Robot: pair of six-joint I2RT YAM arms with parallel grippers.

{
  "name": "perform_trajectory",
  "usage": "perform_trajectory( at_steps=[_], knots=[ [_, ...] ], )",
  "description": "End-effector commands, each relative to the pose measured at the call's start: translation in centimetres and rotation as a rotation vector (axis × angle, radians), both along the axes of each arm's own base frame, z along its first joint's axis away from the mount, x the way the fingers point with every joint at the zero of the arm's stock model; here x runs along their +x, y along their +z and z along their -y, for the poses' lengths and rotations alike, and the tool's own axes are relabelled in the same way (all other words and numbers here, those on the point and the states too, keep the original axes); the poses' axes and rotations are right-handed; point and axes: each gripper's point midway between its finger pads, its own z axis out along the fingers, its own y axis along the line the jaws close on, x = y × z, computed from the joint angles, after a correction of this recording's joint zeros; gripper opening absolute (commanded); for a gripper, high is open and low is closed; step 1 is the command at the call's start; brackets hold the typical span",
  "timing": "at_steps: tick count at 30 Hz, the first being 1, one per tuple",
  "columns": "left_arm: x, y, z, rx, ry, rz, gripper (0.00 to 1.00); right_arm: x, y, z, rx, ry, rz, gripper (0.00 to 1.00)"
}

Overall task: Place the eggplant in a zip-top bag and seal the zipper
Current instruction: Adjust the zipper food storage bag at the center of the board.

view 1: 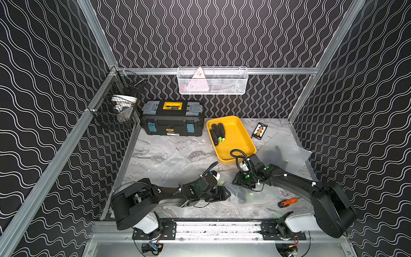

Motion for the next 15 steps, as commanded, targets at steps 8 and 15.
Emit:
perform_trajectory(
  at_steps=[8, 15],
  knots=[
    [-0.3, 3.8, 2.0, -0.111, -0.037, 0.060, 0.53, 0.2, -0.5, 0.3, -0.009, -0.009, -0.001, 0.45],
    [-0.3, 1.8, 2.2, -0.049, -0.042, 0.058, 0.63, 0.4, -0.2, 0.3, 0.001, -0.011, 0.004, 0.45]
  ],
)
